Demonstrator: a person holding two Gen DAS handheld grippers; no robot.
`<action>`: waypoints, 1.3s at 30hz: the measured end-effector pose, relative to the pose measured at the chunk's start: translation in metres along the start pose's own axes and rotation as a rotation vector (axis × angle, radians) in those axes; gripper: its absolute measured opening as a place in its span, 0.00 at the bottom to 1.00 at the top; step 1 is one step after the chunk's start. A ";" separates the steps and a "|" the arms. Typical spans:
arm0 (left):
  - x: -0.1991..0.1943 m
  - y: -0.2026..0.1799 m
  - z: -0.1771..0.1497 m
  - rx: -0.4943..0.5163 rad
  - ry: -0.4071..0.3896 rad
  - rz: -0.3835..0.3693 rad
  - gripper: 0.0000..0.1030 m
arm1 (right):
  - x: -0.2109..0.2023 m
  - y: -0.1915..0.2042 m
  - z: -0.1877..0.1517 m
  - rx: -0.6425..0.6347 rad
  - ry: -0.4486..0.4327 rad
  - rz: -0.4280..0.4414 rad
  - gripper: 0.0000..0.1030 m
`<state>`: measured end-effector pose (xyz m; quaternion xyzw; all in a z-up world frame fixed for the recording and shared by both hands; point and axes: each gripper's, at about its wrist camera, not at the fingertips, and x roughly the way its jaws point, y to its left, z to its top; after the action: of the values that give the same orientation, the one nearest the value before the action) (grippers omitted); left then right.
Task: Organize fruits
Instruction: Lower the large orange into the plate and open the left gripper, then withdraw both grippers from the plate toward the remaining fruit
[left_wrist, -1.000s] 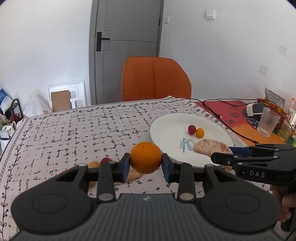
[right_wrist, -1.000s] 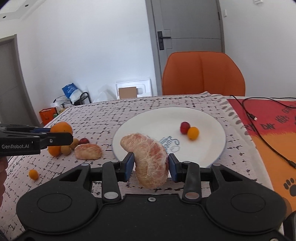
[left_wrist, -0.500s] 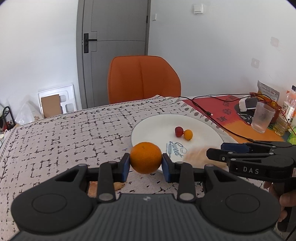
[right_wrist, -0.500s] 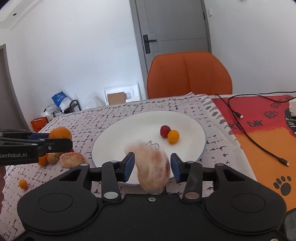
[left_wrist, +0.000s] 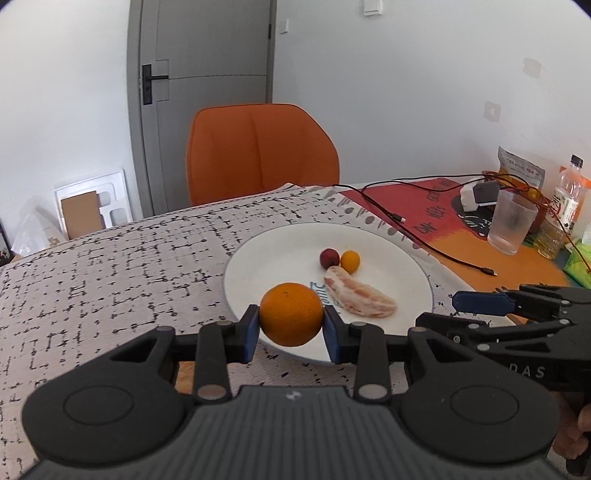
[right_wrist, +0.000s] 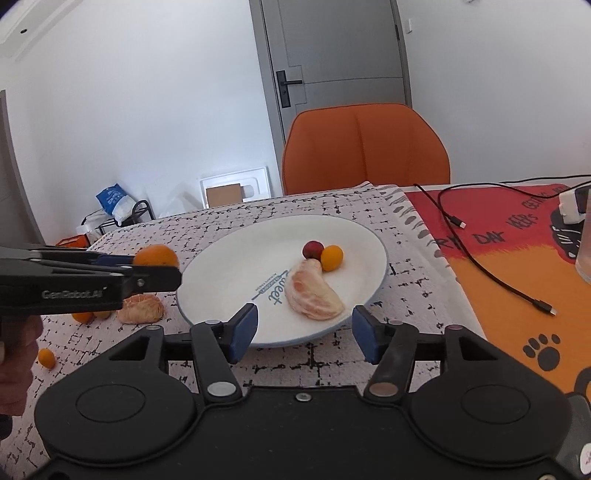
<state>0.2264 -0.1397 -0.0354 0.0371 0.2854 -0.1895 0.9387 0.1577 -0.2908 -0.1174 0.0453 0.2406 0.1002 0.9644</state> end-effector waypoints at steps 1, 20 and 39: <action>0.001 -0.001 0.000 0.003 0.001 -0.003 0.34 | -0.001 -0.001 -0.001 0.003 0.001 -0.004 0.56; -0.011 0.004 0.006 0.033 -0.012 0.031 0.58 | -0.003 0.005 -0.003 0.014 -0.002 0.012 0.65; -0.055 0.044 -0.009 -0.090 -0.066 0.157 0.94 | -0.009 0.023 0.000 0.044 -0.010 0.061 1.00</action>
<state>0.1956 -0.0792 -0.0144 0.0111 0.2586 -0.1033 0.9604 0.1464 -0.2705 -0.1103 0.0741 0.2362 0.1242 0.9609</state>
